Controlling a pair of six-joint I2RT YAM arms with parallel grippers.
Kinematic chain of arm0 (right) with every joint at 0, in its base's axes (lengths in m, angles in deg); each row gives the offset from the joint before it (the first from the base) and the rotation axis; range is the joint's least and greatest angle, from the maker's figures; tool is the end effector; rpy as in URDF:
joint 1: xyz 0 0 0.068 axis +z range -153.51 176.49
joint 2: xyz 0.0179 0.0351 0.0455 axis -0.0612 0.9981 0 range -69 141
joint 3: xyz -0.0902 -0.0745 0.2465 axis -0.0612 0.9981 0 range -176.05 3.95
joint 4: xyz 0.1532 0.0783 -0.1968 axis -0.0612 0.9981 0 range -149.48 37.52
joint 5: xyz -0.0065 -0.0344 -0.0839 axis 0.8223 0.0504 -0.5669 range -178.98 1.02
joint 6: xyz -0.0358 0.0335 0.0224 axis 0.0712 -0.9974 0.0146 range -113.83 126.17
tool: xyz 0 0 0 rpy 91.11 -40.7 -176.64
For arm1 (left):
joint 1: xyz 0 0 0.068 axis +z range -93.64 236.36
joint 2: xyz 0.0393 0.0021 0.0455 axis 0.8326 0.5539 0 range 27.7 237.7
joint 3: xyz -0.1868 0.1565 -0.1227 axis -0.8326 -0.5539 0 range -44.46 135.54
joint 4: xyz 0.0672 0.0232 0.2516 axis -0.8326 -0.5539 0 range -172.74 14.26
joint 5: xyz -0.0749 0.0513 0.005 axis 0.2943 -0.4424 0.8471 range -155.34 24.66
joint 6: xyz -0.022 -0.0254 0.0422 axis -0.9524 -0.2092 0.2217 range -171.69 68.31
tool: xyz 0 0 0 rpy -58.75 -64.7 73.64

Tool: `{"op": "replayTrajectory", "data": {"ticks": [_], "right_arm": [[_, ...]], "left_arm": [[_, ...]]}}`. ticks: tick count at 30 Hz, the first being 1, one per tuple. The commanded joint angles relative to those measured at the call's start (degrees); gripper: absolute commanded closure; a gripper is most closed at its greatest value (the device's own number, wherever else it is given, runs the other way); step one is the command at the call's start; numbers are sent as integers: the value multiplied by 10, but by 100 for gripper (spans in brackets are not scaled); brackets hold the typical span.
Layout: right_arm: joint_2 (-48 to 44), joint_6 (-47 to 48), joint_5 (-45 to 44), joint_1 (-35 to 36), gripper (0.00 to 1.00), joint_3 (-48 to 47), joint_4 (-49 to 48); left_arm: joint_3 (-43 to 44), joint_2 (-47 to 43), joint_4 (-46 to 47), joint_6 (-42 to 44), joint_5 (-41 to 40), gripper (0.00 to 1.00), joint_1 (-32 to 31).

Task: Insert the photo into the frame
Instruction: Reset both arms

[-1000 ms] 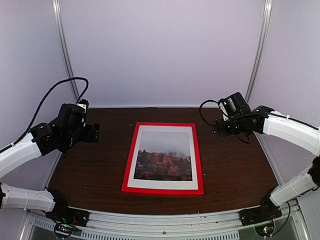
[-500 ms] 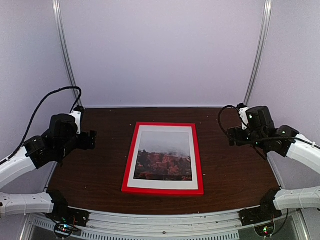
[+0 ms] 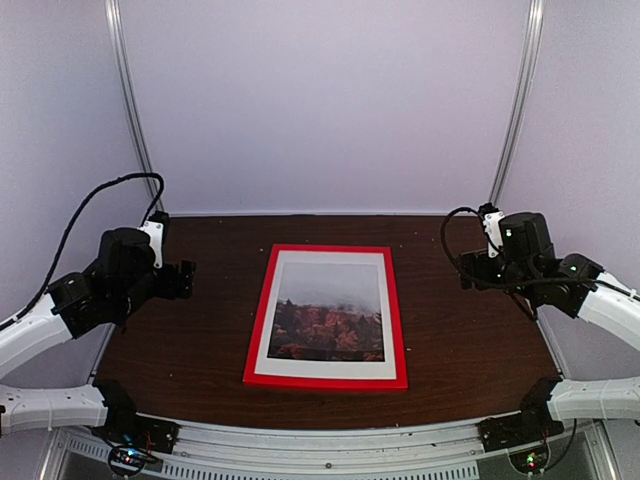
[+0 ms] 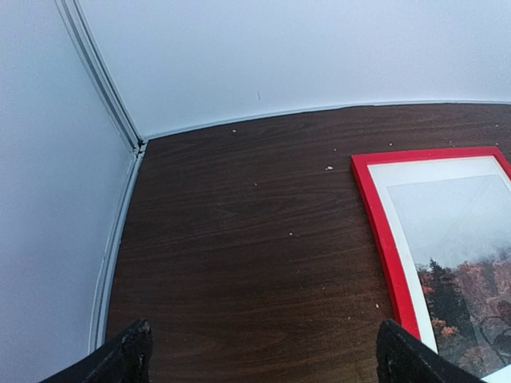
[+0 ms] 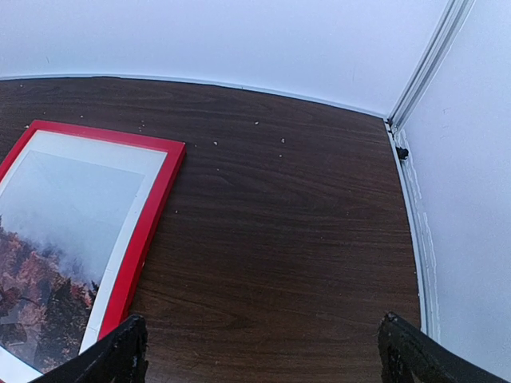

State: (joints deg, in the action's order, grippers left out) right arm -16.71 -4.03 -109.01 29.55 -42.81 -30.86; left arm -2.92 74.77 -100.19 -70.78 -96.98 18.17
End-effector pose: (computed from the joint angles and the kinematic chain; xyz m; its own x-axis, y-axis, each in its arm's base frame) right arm 0.1719 0.0972 0.2982 -0.5117 -0.1346 -0.8485 -0.1873 0.9814 -0.0427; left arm 0.1531 -0.0969 0.2908 -0.4266 -0.0187 -0.9043 0.0317 0.9989 -0.0356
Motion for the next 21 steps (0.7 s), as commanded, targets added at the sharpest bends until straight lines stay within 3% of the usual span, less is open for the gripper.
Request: {"op": "replayTrajectory", "data": {"ticks": [1,21], "right_arm": [[-7,5,-13,-2,0,3,-5],[-4,-2,-6,-2,0,5,-14]], "left_arm": [[-6,-17,22,3,4,2,2],[-13,-24,17,-5,11,2,2]]}}
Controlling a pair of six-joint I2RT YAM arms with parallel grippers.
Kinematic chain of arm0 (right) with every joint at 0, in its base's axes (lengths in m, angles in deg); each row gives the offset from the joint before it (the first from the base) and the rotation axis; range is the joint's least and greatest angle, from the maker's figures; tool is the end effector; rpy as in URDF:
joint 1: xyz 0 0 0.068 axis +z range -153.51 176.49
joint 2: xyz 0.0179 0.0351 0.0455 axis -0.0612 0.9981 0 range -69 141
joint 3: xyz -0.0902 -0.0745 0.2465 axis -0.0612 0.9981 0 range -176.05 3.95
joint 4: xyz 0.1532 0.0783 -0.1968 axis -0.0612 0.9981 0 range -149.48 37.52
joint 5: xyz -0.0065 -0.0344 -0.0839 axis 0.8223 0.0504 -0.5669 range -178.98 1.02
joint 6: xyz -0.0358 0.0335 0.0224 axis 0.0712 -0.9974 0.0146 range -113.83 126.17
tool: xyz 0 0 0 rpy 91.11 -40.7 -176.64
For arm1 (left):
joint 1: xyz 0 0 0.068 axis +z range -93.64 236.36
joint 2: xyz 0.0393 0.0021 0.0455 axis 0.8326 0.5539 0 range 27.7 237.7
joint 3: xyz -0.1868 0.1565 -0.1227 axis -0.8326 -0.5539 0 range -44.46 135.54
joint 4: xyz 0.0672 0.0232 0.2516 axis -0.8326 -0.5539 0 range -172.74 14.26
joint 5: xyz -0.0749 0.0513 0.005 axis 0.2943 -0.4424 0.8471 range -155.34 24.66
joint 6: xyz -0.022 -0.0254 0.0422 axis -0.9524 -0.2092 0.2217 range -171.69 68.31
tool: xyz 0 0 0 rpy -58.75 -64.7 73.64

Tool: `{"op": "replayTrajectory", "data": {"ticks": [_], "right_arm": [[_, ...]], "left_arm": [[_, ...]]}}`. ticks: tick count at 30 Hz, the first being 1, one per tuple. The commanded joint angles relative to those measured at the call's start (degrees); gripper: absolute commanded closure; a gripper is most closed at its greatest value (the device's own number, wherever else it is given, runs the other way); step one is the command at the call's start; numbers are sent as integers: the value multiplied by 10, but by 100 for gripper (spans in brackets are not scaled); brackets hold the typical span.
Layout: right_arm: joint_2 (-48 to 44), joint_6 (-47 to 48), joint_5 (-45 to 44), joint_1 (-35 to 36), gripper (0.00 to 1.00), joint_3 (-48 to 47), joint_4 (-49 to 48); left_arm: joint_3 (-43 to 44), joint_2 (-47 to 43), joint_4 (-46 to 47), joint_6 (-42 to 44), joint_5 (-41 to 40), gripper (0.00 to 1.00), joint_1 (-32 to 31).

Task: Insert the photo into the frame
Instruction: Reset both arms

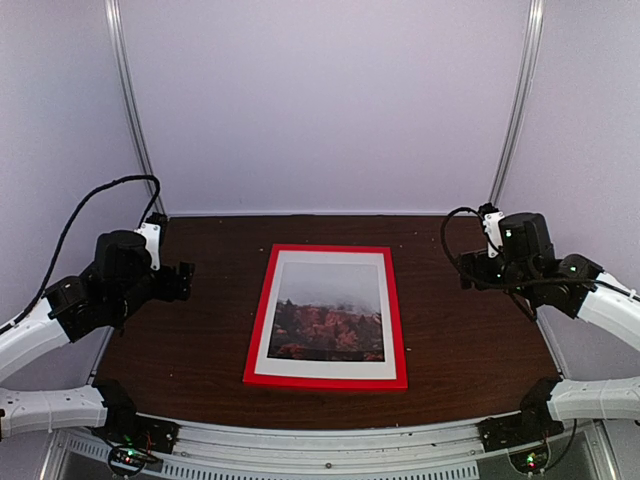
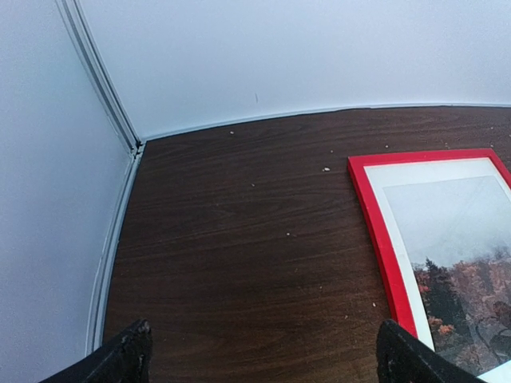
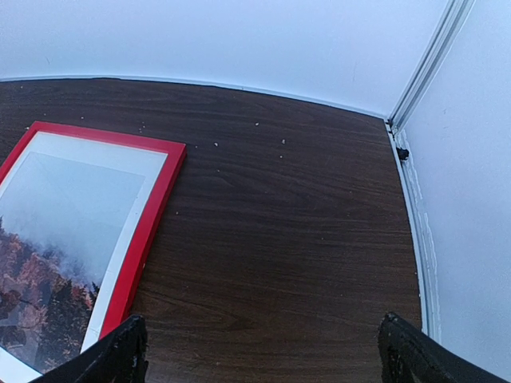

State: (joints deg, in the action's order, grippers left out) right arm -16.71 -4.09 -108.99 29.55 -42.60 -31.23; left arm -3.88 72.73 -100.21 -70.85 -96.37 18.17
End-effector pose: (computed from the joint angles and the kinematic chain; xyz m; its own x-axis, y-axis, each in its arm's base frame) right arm 0.1721 0.0974 0.2975 -0.5100 -0.1323 -0.8499 -0.1870 0.9815 -0.0406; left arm 0.1479 -0.0932 0.2906 -0.4166 -0.0301 -0.9086 0.0409 0.9978 -0.0518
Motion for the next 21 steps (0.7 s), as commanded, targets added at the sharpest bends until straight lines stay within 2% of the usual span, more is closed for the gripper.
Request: {"op": "replayTrajectory", "data": {"ticks": [1,21], "right_arm": [[-4,-1,-4,-2,0,4,-13],[1,-5,-3,-2,0,3,-22]], "left_arm": [[-3,-4,18,-3,7,2,2],[-3,-5,15,-8,14,2,2]]}}
